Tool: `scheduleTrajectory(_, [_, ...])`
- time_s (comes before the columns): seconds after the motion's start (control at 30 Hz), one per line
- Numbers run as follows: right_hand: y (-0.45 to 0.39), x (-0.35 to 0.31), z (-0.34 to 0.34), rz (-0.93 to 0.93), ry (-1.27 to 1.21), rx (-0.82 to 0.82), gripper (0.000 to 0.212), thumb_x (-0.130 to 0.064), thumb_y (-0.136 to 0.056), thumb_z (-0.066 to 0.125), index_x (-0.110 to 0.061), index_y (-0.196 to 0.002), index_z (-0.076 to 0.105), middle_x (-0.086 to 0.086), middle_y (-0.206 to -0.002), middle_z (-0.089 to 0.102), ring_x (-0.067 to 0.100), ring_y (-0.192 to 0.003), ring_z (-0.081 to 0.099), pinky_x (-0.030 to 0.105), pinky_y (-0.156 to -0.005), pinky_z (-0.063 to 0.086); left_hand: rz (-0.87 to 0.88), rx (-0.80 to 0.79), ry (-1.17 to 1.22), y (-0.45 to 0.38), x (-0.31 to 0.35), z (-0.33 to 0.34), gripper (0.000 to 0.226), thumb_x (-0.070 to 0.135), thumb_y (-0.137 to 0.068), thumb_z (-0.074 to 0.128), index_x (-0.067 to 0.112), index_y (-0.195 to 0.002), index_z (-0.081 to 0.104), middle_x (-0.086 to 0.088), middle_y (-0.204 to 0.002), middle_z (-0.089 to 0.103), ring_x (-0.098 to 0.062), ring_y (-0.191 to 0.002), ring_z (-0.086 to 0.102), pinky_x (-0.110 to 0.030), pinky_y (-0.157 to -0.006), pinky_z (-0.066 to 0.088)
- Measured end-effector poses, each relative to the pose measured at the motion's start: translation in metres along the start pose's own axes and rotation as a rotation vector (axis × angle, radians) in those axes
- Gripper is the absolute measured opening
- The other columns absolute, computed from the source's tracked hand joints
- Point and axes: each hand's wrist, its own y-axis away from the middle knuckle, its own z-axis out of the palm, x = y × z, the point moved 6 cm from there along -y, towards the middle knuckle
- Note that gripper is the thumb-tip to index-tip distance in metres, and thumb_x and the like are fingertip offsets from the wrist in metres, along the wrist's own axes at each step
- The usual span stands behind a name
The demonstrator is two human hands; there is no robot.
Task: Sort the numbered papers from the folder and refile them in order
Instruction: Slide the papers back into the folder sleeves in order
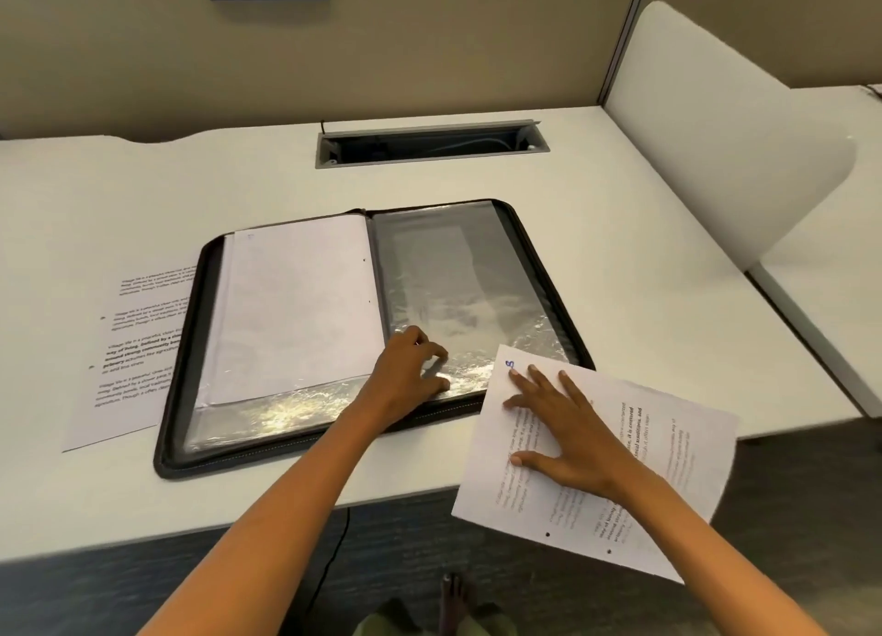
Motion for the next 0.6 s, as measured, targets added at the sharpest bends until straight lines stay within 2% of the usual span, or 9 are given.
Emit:
scheduleTrajectory(0.1, [0.009,-0.008,0.005,-0.039,0.065,-0.015,0.073,-0.062,-0.087,0.047,-0.036,-0.149,0.017,-0.018,-0.157,-0.003,-0.002,-0.142,-0.016,0.037,-0.119,-0.011,-0.013,-0.048,0.018,-0.001,0.000,0.002,0.048,0.033,-0.071,0.080,0.018,-0.113,0.065,0.003,-0.098,0.044,-0.011,-0.090,0.043,-0.020,-0.073,0.035])
scheduleTrajectory(0.17, [0.012,-0.013,0.008,-0.056,0.089,-0.025,0.073,-0.063,-0.089,0.044,-0.036,-0.150,0.013,-0.017,-0.158,-0.003,0.000,-0.143,-0.016,0.038,-0.118,-0.011,-0.012,-0.067,0.024,-0.001,0.001,0.002,0.047,0.034,-0.068,0.081,0.018,-0.110,0.066,0.004,-0.097,0.046,-0.011,-0.090,0.047,-0.020,-0.073,0.038])
scheduleTrajectory(0.27, [0.013,-0.016,0.010,-0.067,0.115,-0.041,0.073,-0.064,-0.090,0.039,-0.035,-0.151,0.009,-0.015,-0.158,-0.004,0.001,-0.143,-0.017,0.040,-0.118,-0.009,-0.023,-0.030,0.038,-0.001,0.001,-0.001,0.024,0.028,-0.074,0.078,0.020,-0.096,0.072,0.006,-0.090,0.053,-0.012,-0.088,0.057,-0.022,-0.073,0.042])
scheduleTrajectory(0.33, [0.012,-0.018,0.010,-0.077,0.131,-0.038,0.074,-0.064,-0.091,0.038,-0.034,-0.151,0.008,-0.014,-0.158,-0.004,0.001,-0.143,-0.017,0.040,-0.118,-0.008,-0.024,0.002,-0.003,0.000,0.003,-0.002,0.012,0.024,-0.079,0.073,0.021,-0.090,0.074,0.007,-0.087,0.055,-0.013,-0.085,0.058,-0.020,-0.068,0.038])
scheduleTrajectory(0.37, [0.012,-0.019,0.010,-0.090,0.141,-0.034,0.074,-0.064,-0.091,0.038,-0.033,-0.151,0.008,-0.014,-0.159,-0.004,0.002,-0.143,-0.016,0.040,-0.118,-0.008,-0.018,0.004,-0.006,0.000,0.003,-0.002,0.014,0.026,-0.079,0.074,0.021,-0.092,0.074,0.008,-0.087,0.054,-0.011,-0.083,0.056,-0.017,-0.065,0.035])
scheduleTrajectory(0.47, [0.009,-0.023,0.012,-0.121,0.160,-0.027,0.075,-0.065,-0.091,0.037,-0.033,-0.152,0.008,-0.012,-0.159,-0.004,0.004,-0.144,-0.015,0.039,-0.117,-0.008,-0.005,-0.031,0.026,0.000,0.000,0.000,0.040,0.034,-0.070,0.081,0.021,-0.106,0.068,0.005,-0.092,0.046,-0.002,-0.074,0.045,-0.011,-0.061,0.032])
scheduleTrajectory(0.53, [0.009,-0.023,0.012,-0.127,0.149,-0.019,0.075,-0.065,-0.091,0.039,-0.032,-0.152,0.010,-0.012,-0.159,-0.003,0.004,-0.144,-0.014,0.038,-0.117,-0.008,-0.039,-0.040,0.048,-0.001,-0.002,0.000,0.044,0.033,-0.067,0.083,0.020,-0.106,0.068,0.003,-0.094,0.048,-0.006,-0.078,0.048,-0.018,-0.067,0.041])
scheduleTrajectory(0.6, [0.008,-0.023,0.011,-0.130,0.141,-0.015,0.076,-0.065,-0.090,0.040,-0.032,-0.151,0.012,-0.012,-0.159,-0.002,0.003,-0.144,-0.014,0.037,-0.118,-0.008,-0.063,-0.034,0.064,-0.004,0.000,-0.002,0.034,0.030,-0.068,0.083,0.018,-0.099,0.072,0.002,-0.091,0.052,-0.013,-0.082,0.055,-0.027,-0.073,0.047])
